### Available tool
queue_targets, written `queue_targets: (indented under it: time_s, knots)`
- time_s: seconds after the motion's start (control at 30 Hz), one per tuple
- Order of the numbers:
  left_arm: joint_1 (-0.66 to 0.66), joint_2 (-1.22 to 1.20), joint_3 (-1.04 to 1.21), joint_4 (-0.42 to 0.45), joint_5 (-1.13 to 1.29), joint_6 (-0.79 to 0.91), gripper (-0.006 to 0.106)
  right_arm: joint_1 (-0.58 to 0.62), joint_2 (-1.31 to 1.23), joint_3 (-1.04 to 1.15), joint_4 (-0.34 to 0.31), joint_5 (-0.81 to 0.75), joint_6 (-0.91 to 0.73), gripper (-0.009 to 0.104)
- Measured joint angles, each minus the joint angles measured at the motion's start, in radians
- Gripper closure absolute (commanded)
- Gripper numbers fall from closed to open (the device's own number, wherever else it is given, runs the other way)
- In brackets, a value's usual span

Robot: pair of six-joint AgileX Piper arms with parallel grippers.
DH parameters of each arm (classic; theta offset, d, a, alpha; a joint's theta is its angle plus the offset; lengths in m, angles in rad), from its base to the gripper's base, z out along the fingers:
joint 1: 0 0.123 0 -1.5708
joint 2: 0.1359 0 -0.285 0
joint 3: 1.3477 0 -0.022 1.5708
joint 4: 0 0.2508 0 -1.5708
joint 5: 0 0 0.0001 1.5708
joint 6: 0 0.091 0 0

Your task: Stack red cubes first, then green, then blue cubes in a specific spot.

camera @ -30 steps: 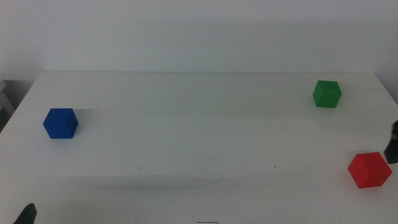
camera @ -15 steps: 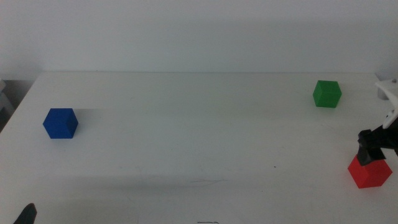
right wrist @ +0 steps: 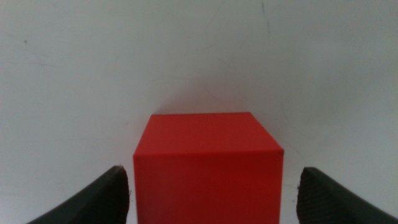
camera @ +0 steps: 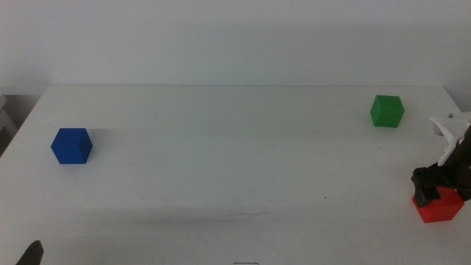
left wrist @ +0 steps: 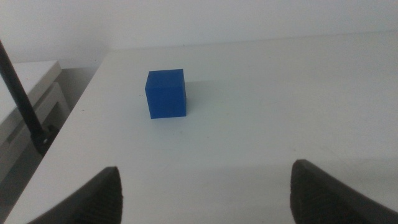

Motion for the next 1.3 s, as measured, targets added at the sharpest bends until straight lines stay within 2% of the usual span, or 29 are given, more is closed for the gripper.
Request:
queue_targets:
  time_s: [0.27,0.67,0.77,0.87,1.07,1.3]
  knots:
    - [0.000,0.000,0.000,0.000,0.000,0.000,0.009,0.000,0.019,0.000,0.012,-0.019,0.001,0.035]
    - [0.000,0.000,0.000,0.000,0.000,0.000,0.009,0.000,0.022,-0.003,0.035,0.020,0.002,0.095]
    - [0.000,0.000,0.000,0.000,0.000,0.000,0.009,0.009,0.017,-0.021,0.043,0.067,0.034,0.096]
    - [0.000,0.000,0.000,0.000,0.000,0.000,0.009,0.051,-0.006,-0.091,0.047,0.151,0.137,0.096]
    - [0.000,0.000,0.000,0.000,0.000,0.000,0.009,0.229,-0.015,-0.307,0.053,0.319,0.346,0.096]
    - [0.000,0.000,0.000,0.000,0.000,0.000,0.009,0.439,0.164,-0.574,0.016,0.410,0.527,0.096]
